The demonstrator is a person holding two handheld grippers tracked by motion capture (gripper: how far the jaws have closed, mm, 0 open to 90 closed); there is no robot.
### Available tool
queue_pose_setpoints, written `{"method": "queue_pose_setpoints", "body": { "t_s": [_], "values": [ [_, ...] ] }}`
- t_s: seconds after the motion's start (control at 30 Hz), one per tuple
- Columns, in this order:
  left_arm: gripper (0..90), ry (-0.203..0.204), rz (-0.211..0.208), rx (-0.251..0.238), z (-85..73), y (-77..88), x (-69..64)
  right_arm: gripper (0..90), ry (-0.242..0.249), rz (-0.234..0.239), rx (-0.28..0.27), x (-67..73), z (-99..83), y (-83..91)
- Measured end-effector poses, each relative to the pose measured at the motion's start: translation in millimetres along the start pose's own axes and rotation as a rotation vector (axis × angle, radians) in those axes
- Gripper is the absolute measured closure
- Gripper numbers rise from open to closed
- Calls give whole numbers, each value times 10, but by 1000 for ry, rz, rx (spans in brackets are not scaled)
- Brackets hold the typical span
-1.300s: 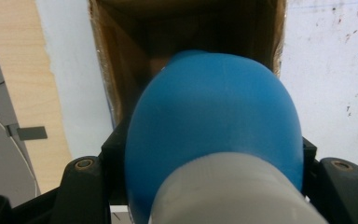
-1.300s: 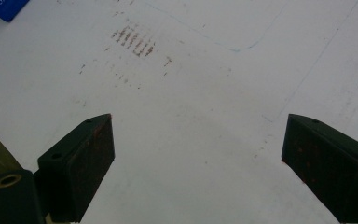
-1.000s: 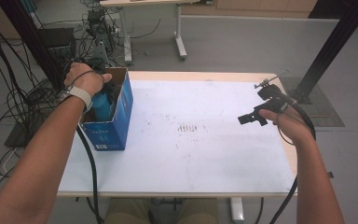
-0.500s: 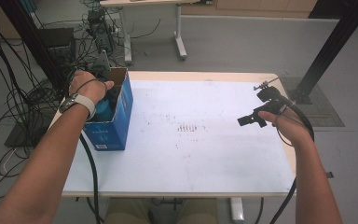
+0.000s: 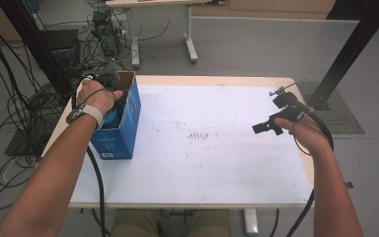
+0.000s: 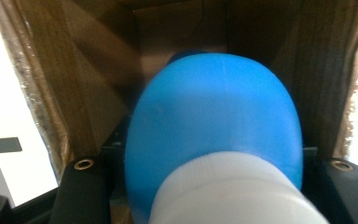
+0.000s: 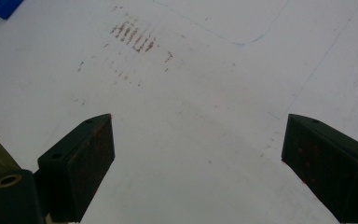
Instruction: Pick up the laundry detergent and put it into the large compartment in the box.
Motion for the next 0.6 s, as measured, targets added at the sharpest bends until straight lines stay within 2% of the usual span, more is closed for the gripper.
{"method": "queue_pose_setpoints", "body": {
  "t_s": [0.6],
  "values": [
    [385,-12,3,3,-4,-41,1,92,4,-3,-3,-5,-12,0]
  ]
}}
Point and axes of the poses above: each handheld gripper's, and its own axes: y roughly backward along the jaws, z roughly out of its top, x roughly to its left, the point moved 6 cm from there along -y, roughly forward along the jaws, and after that the axes turned 1 degree about -x, right-handed, at the moved point
